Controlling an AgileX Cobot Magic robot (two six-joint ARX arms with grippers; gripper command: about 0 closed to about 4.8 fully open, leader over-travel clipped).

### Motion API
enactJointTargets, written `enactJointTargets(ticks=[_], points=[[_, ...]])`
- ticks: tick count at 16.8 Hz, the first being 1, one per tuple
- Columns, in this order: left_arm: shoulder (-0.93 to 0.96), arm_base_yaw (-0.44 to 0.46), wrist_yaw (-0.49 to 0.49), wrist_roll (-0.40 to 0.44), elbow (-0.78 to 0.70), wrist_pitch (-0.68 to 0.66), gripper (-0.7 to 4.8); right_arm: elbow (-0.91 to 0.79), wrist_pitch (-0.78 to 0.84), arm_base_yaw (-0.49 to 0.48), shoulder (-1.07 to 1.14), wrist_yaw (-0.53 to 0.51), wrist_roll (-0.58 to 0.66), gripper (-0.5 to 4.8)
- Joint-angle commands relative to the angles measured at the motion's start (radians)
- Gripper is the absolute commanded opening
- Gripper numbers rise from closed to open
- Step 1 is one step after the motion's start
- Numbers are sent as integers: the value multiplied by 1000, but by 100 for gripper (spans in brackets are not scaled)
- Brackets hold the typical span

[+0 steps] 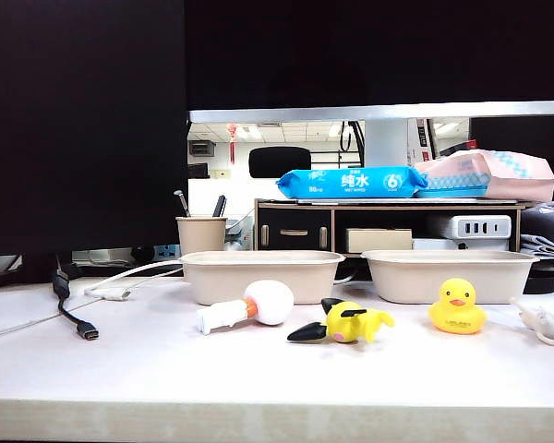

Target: Put the dolls with similar colors into the same paper box, while dolls with different colors go into separate paper boxes.

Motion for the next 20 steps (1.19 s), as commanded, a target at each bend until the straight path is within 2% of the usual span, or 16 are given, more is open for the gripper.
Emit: enactJointTargets(ticks=[1, 3, 4, 5, 7, 8, 10, 13, 17, 20], points=[[0, -13, 2, 3, 1, 7, -6, -3, 18, 0, 0, -1, 3, -5], [0, -13, 1, 3, 1, 7, -6, -3, 17, 0, 0, -1, 3, -5], [0, -49, -10, 3, 0, 7, -6, -3, 17, 0, 0, -4, 3, -5], [0, -120, -42, 3, 0, 7, -6, -3, 18, 0, 0, -5, 3, -5], [0, -293, -44, 3, 0, 7, -6, -3, 18, 0, 0, -47, 39, -5], [1, -353, -40, 3, 1, 7, -6, -3, 19, 0, 0, -99, 110, -5], [60, -414, -33, 3, 1, 15, -6, -3, 25, 0, 0, -177, 206, -5], [301, -425, -34, 3, 1, -2, -6, -1, 33, 1, 0, -304, 342, -6], [299, -425, -23, -6, 1, -37, -5, 27, 5, 1, 0, -362, 484, -6], [289, -425, -23, -7, 1, -37, -5, 179, -21, 0, 23, -329, 466, -6]])
